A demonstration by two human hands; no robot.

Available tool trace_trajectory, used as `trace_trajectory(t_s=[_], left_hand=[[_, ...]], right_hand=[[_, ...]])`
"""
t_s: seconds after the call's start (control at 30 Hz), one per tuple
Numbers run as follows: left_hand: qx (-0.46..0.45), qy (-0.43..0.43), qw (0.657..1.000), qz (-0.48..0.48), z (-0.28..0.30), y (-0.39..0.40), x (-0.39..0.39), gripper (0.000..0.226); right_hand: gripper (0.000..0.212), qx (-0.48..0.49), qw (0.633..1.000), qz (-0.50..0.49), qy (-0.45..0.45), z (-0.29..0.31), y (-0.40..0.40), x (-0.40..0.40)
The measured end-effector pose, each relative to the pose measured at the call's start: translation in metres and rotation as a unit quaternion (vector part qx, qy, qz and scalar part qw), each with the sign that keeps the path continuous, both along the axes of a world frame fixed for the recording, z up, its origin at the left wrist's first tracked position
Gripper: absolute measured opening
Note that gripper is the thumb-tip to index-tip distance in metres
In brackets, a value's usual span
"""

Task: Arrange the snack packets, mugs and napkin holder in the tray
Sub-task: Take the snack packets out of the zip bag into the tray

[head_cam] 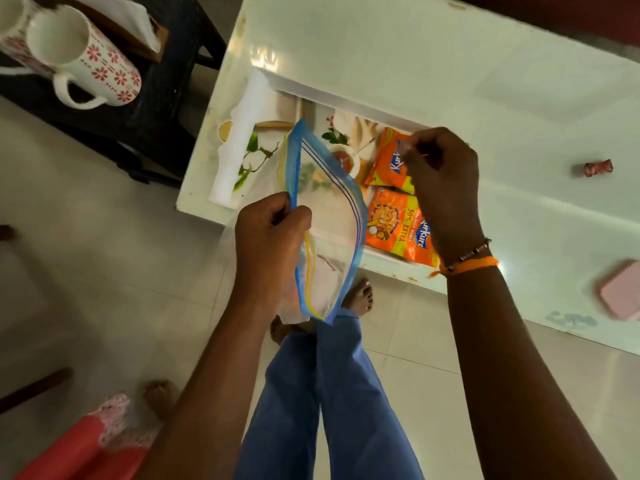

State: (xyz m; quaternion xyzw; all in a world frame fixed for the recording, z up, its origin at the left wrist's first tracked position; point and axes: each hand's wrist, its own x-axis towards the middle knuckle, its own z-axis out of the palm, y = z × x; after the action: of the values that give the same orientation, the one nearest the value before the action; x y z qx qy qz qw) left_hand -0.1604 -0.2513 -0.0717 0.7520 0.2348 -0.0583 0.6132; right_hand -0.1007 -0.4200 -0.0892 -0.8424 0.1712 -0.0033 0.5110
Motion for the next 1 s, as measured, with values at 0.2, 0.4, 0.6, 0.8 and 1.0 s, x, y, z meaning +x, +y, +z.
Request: trace_trajectory(t_s=[0.2,0.4,0.6,0.8,1.0], left_hand=[[-0.037,-0.040,0.993,0.101,0.017,0.034,-0.020,0.021],[-0.083,-0.079,0.985,0.129,0.030,0.064,-0.029,0.030],[-0.062,-0.064,0.989,0.120,0.032,0.076,-0.031,0.015],[0.022,-0.049,0.995,0.089,0.021,0.074,-0.023,0.026],[0.036,-0.038,0.996,0.073,0.008,0.051,0.004,0.026]], right_hand=[[0.024,0.053,0.892,0.418,0.162,0.030,0.095,-0.017],[0.041,-0.163,0.766,0.549,0.292,-0.008,0.151,-0.027],[0.032,-0.165,0.783,0.523,0.294,-0.032,0.190,-0.036],[0.017,-0.084,0.920,0.361,0.128,-0.028,0.180,-0.036],[0.038,0.071,0.978,0.196,0.009,0.015,0.114,-0.014]])
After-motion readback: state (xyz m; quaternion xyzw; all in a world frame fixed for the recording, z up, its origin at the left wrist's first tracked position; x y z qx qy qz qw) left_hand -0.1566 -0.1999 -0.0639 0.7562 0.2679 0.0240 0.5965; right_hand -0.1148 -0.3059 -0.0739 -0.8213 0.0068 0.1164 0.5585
